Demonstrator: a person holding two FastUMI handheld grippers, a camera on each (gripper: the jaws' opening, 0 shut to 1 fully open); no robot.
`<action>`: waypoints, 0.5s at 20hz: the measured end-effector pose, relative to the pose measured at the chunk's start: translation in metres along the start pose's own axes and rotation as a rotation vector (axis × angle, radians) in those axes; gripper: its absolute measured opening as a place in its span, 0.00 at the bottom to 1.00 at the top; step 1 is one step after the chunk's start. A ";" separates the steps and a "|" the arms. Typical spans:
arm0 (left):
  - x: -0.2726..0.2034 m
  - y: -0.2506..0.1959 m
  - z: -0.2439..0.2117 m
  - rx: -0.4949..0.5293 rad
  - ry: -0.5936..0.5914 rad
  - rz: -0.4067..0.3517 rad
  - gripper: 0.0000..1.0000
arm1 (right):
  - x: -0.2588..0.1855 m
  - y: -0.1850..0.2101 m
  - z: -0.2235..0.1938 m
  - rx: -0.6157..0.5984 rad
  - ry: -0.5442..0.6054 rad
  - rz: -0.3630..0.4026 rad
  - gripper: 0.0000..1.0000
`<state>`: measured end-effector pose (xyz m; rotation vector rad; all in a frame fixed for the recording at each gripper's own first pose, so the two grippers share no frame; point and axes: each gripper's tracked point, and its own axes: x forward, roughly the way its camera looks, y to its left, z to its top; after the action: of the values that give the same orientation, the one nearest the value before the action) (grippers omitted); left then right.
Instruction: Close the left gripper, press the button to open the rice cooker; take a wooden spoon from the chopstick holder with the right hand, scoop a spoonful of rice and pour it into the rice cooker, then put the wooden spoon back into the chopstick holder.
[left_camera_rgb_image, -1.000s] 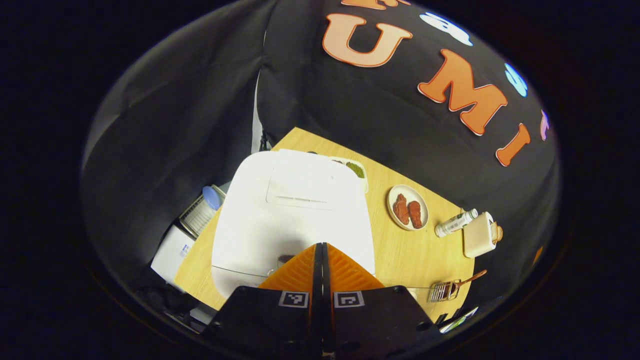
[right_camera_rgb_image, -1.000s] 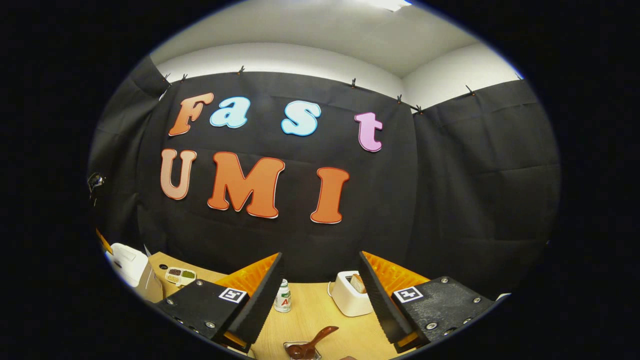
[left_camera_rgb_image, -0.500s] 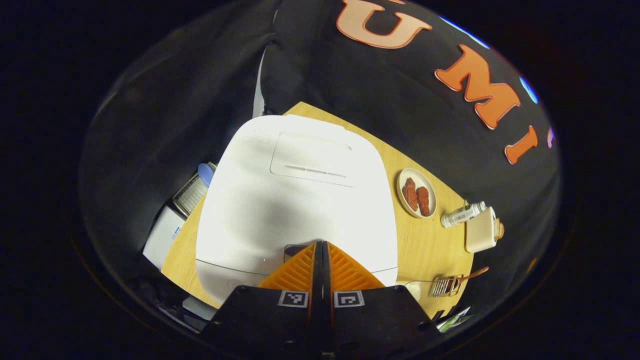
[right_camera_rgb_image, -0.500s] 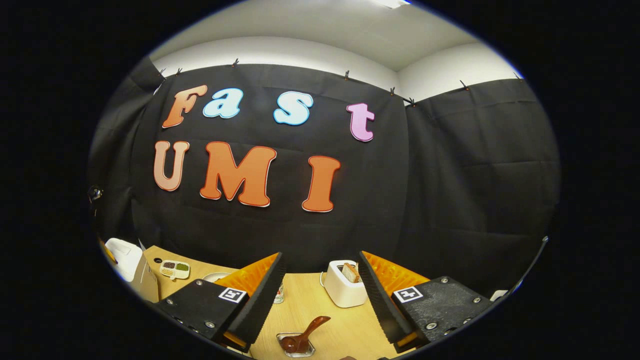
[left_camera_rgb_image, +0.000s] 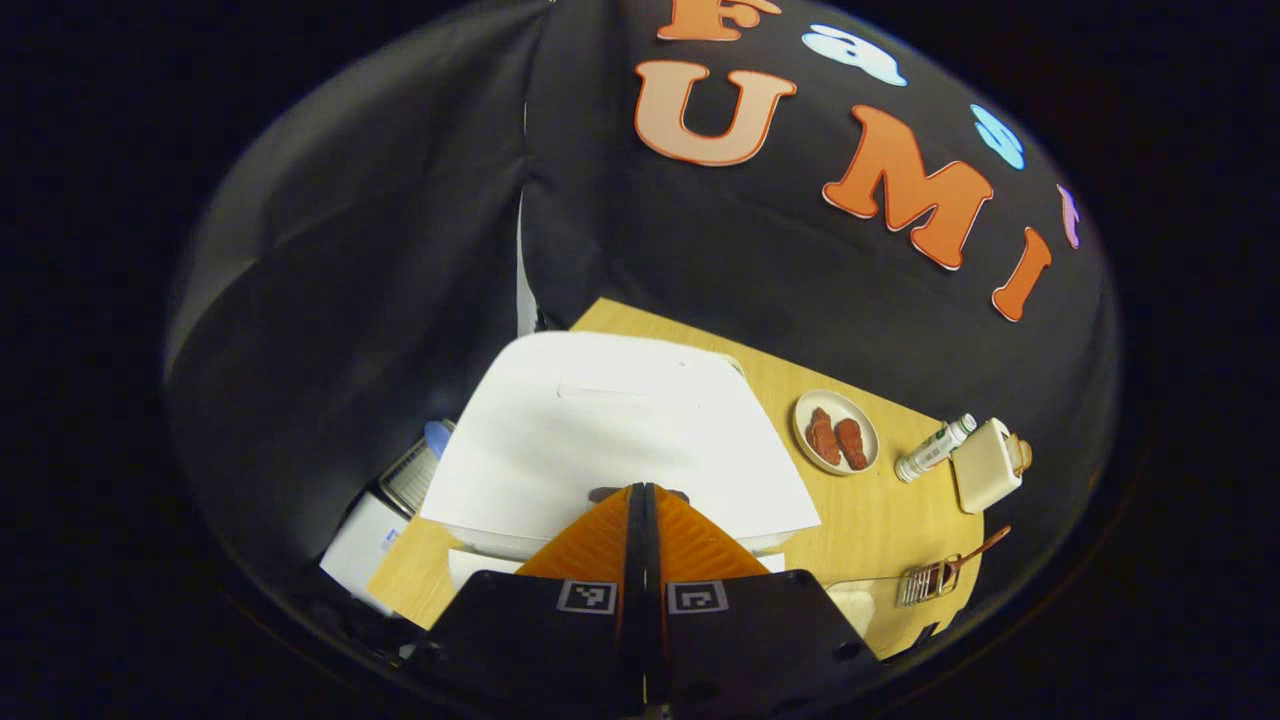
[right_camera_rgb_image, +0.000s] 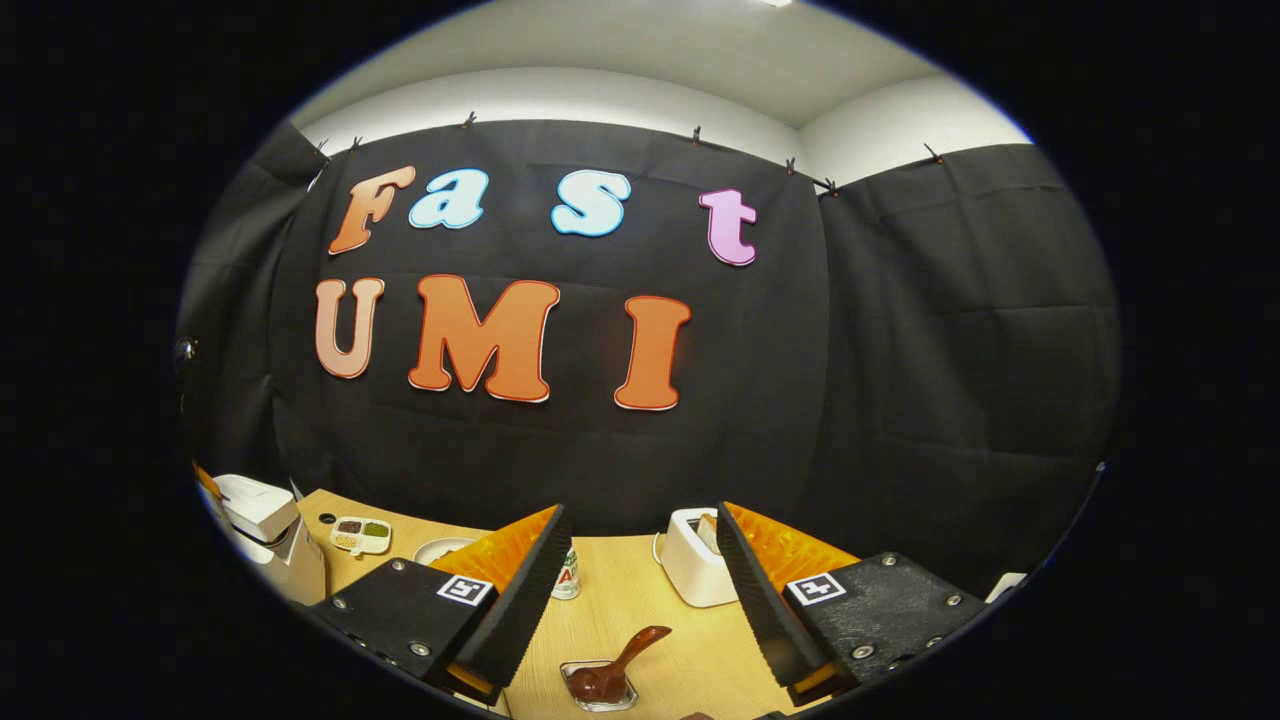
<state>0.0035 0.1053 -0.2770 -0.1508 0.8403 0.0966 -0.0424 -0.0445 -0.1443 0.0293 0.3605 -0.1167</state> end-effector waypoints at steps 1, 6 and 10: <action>-0.008 -0.002 0.017 0.008 -0.056 0.007 0.05 | 0.000 0.000 -0.002 -0.004 0.004 0.007 0.92; -0.042 -0.011 0.055 0.051 -0.234 0.052 0.05 | 0.007 -0.010 -0.017 -0.015 0.032 0.027 0.92; -0.066 -0.027 0.066 0.069 -0.332 0.039 0.04 | 0.010 -0.015 -0.036 -0.004 0.072 0.045 0.92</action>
<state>0.0118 0.0886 -0.1823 -0.0509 0.5144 0.1254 -0.0470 -0.0589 -0.1816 0.0380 0.4317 -0.0704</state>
